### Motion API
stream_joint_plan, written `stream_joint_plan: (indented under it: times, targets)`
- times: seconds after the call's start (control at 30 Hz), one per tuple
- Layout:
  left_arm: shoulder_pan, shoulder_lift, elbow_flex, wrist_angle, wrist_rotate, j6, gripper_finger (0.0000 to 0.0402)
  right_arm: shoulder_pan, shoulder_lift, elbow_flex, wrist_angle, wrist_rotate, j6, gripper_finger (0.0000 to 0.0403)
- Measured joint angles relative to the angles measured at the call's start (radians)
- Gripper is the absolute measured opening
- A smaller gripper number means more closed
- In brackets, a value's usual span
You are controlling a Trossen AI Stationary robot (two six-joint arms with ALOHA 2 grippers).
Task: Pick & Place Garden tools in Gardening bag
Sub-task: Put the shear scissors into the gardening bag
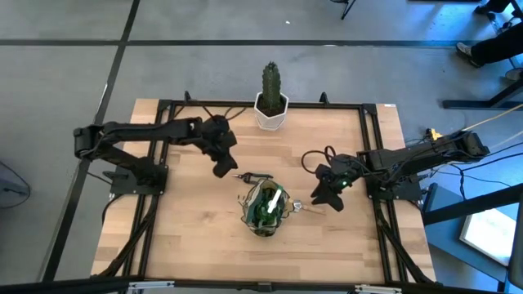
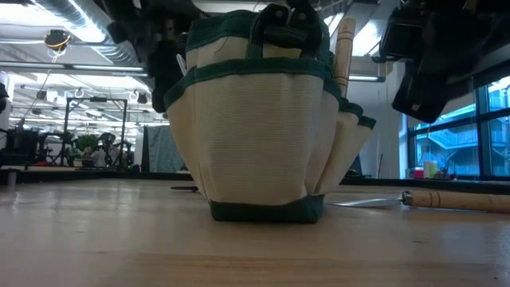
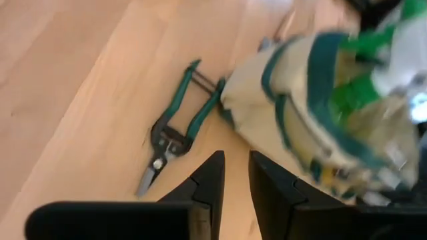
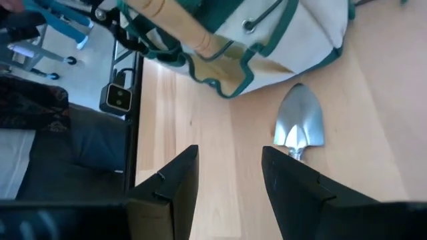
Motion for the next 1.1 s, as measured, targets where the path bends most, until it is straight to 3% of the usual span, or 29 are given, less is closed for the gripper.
stream_joint_plan:
  times: [0.17, 0.47, 0.67, 0.9, 1.1]
  targets:
    - [-0.049, 0.028, -0.001, -0.068, -0.079, 0.071, 0.0061, -0.012, 0.0, 0.0, 0.006, 0.012, 0.0, 0.0167]
    - [-0.168, 0.135, -0.044, 0.03, -0.237, 0.336, 0.0072, -0.037, 0.0, 0.0, 0.006, 0.022, 0.017, 0.0167]
    - [-0.214, 0.198, -0.044, 0.075, -0.3, 0.477, 0.0128, -0.037, 0.0, 0.0, 0.006, 0.035, 0.035, 0.0167]
    - [-0.221, 0.273, -0.044, 0.176, -0.324, 0.523, 0.0213, -0.037, 0.0, 0.0, 0.006, 0.056, 0.036, 0.0167]
    - [-0.225, 0.284, -0.044, 0.197, -0.395, 0.547, 0.0256, -0.037, 0.0, 0.0, 0.003, 0.058, 0.047, 0.0167]
